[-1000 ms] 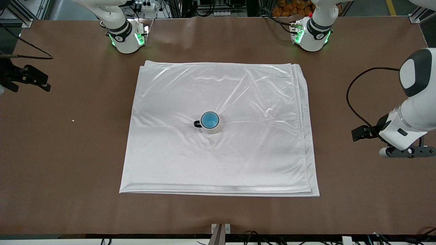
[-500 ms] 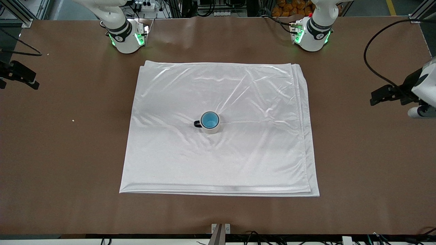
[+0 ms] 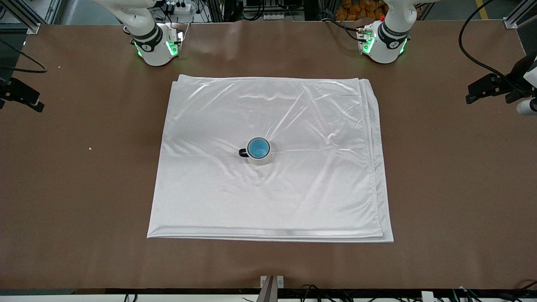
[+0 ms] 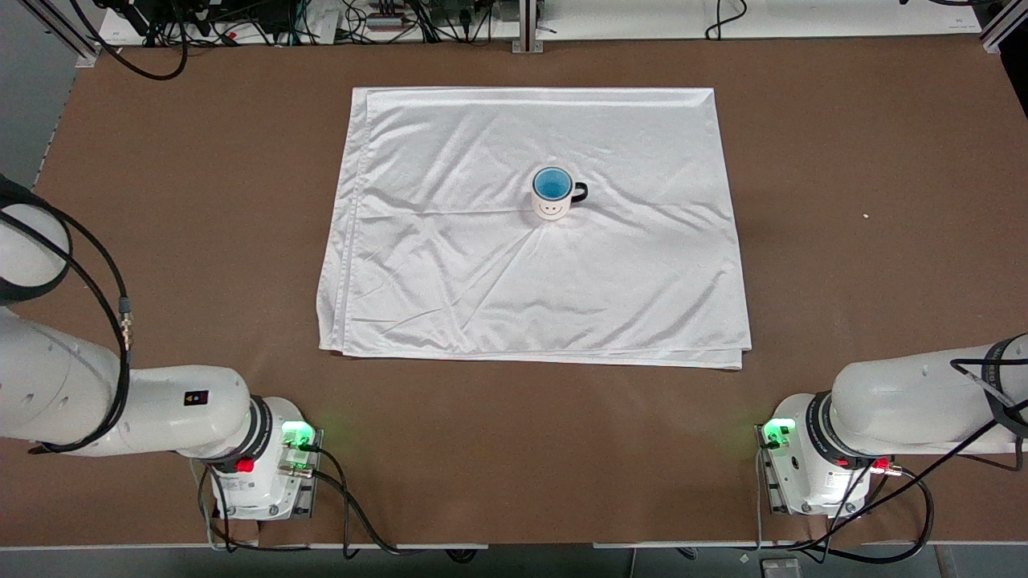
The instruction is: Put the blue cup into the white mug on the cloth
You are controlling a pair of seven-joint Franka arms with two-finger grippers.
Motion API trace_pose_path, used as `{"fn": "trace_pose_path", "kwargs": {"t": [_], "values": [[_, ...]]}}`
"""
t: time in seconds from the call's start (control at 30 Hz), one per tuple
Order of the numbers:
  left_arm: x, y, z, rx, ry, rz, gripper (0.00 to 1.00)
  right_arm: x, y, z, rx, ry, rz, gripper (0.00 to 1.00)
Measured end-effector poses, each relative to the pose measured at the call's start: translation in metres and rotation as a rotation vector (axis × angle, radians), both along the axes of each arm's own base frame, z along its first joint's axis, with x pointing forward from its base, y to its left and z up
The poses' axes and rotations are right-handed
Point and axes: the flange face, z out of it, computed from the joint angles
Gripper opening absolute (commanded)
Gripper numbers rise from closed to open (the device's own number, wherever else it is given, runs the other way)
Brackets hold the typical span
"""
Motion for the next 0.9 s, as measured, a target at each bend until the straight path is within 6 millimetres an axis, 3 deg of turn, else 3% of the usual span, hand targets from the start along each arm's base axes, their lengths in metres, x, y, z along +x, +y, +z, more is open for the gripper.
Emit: {"fn": "trace_pose_path", "kwargs": {"t": [0.43,0.9], "values": [[0.002,0.010,-0.006,0.008,0.007,-0.004,1.00,0.001,0.015,0.000,0.009,-0.002,0.014,1.00],[0.014,0.010,-0.013,0.007,-0.028,-0.006,1.00,0.002,0.009,0.000,0.009,-0.012,0.002,1.00]]}}
